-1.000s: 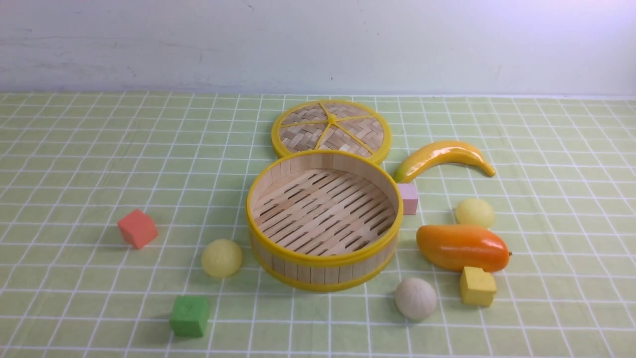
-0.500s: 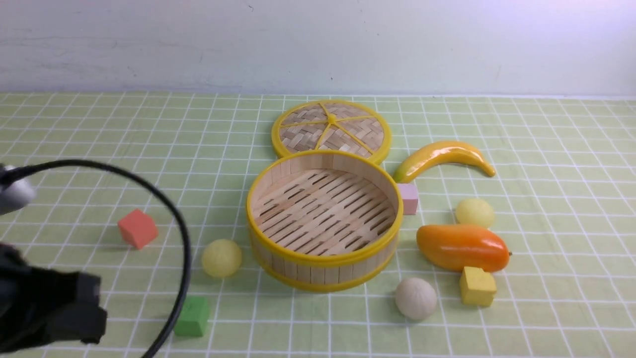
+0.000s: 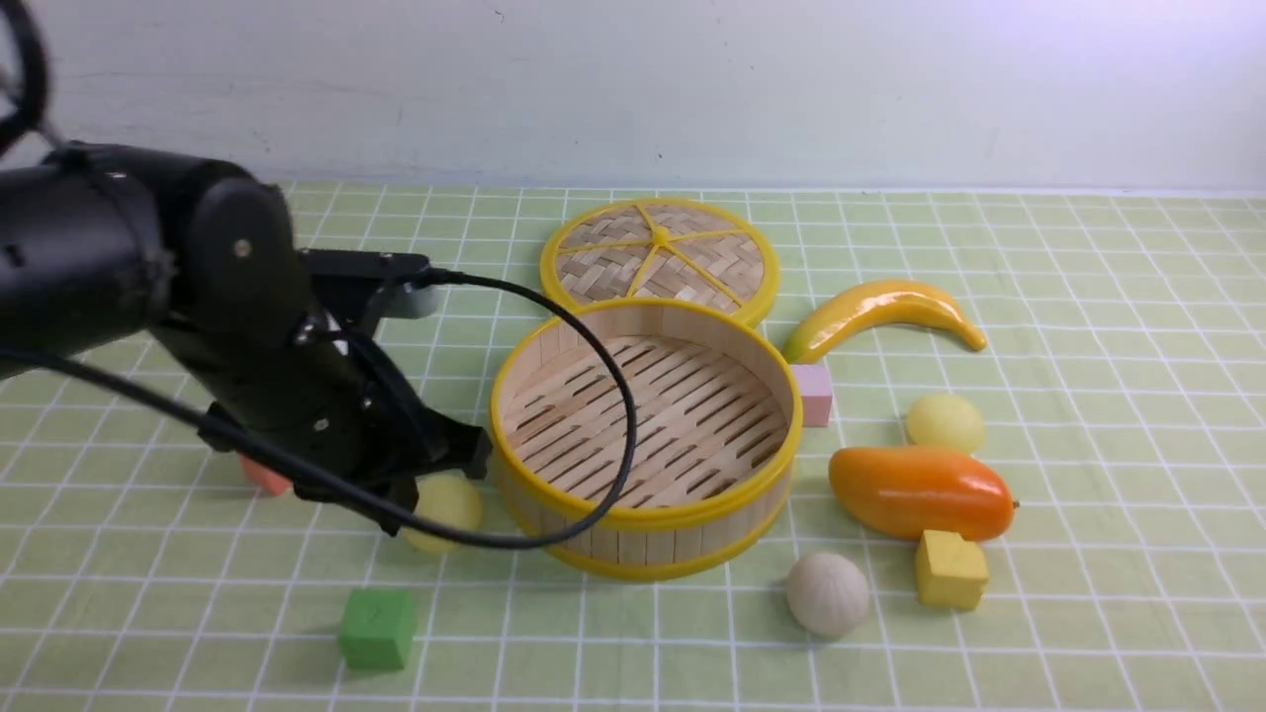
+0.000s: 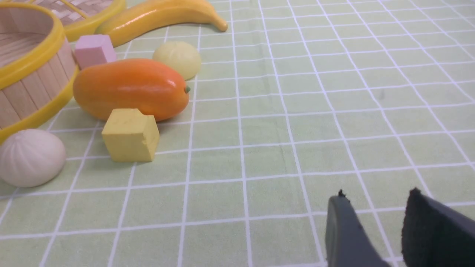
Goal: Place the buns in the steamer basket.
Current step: Use the left arm to grab a steamed stuffed bun
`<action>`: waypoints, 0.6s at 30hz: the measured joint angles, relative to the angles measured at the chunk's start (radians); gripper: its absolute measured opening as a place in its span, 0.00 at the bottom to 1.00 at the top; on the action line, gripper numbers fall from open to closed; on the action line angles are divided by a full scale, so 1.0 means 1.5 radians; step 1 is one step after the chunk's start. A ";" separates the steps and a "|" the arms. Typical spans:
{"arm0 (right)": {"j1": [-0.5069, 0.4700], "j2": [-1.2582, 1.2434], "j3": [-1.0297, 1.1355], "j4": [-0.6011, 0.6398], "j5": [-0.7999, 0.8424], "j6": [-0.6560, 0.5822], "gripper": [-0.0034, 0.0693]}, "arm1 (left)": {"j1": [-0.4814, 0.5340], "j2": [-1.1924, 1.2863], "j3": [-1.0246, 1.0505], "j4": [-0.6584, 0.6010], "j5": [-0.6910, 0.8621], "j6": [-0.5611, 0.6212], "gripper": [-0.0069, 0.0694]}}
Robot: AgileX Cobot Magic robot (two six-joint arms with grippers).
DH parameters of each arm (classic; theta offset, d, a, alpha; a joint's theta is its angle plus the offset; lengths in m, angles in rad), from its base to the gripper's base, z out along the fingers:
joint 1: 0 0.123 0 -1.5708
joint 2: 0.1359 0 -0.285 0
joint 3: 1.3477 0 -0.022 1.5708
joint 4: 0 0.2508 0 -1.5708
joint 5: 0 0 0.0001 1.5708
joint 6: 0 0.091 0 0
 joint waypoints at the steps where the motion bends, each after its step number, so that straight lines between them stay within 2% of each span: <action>1: 0.000 0.000 0.000 0.000 0.000 0.000 0.38 | 0.000 0.005 -0.003 0.000 0.000 0.003 0.08; 5: 0.000 0.000 0.000 0.000 0.000 0.000 0.38 | 0.001 0.078 -0.051 0.004 0.001 0.024 0.17; 8: 0.000 0.000 0.000 0.000 0.000 0.000 0.38 | 0.001 0.108 -0.077 0.004 -0.005 0.030 0.30; 11: 0.000 0.000 0.000 0.000 0.000 0.000 0.38 | 0.001 0.113 -0.087 0.006 -0.015 0.030 0.39; 13: 0.000 0.000 0.000 0.000 0.000 0.000 0.38 | 0.005 0.117 -0.091 0.012 -0.024 0.030 0.43; 18: 0.000 0.000 0.000 0.000 0.000 0.000 0.38 | 0.030 0.137 -0.091 0.011 -0.040 0.031 0.43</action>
